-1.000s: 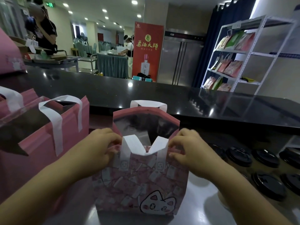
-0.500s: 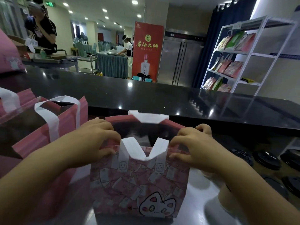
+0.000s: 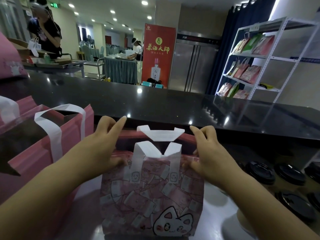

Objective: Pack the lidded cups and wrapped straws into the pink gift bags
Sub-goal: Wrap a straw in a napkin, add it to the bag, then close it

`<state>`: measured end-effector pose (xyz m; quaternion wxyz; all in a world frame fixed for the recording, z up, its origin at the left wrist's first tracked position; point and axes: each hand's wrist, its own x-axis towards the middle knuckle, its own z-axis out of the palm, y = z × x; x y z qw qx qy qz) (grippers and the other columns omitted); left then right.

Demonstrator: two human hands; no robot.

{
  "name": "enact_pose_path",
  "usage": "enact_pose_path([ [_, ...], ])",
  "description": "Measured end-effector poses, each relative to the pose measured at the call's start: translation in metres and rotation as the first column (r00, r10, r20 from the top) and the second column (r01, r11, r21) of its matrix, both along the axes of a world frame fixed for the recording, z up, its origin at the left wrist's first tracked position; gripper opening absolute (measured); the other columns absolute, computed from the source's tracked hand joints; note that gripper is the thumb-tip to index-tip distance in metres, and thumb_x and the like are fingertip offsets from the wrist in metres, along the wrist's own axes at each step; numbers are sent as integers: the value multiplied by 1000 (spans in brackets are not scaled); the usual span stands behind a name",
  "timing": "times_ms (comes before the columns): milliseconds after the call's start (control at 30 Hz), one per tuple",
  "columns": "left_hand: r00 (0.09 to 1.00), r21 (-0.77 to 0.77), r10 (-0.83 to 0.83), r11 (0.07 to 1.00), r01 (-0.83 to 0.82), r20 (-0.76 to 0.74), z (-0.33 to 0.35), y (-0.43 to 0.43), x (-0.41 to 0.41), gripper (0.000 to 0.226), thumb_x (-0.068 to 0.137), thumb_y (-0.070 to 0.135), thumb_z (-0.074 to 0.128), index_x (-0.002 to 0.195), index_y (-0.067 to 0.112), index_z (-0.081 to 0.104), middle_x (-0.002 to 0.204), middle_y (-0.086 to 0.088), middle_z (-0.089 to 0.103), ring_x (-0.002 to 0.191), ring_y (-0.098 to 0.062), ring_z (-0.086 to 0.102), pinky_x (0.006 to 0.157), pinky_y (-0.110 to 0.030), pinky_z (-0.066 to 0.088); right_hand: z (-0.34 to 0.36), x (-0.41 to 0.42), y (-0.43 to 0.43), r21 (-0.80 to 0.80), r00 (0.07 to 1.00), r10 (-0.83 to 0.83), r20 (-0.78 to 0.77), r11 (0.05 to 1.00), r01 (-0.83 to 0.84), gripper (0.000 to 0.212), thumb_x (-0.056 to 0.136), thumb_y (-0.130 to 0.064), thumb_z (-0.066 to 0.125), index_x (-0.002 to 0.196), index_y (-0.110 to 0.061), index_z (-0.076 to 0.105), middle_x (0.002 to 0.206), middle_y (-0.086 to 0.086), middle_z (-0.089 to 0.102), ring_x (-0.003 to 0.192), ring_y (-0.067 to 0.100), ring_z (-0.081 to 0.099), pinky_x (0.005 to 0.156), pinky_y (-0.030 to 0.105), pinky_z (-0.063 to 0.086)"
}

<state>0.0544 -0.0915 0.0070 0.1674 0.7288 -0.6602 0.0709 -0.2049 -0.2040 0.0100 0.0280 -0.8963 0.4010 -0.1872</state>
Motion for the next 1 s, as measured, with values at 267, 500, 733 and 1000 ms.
enact_pose_path([
  [267,1000,-30,2,1000,-3,-16,0,-6,-2,42,69,40,75,107,26,64,107,13,40,90,-11,40,74,-22,39,2,7,-8,-98,992,-122,-18,988,120,28,78,-29,69,100,-28,53,105,-7,31,94,14,33,82,30,42],
  [500,999,19,-45,999,45,-27,0,-11,4,23,72,38,72,89,37,56,95,18,55,90,-8,43,73,-23,39,11,2,-15,126,998,-21,-51,992,27,24,79,-26,62,92,-38,45,83,-18,58,80,0,48,85,32,19],
  [733,965,-41,-105,994,97,-240,-6,-6,10,25,66,25,79,67,37,57,61,12,59,59,-3,55,52,-19,37,4,-4,-17,201,999,-24,36,980,16,18,76,-16,67,79,-35,68,78,-16,65,82,5,60,86,44,48],
  [1000,924,-271,-321,926,261,-207,-23,5,15,27,68,17,80,85,33,69,77,14,63,67,-5,59,56,-33,51,-14,-16,-19,6,959,208,192,977,-213,24,78,-16,74,98,-30,72,82,-10,63,77,14,61,68,42,55],
])
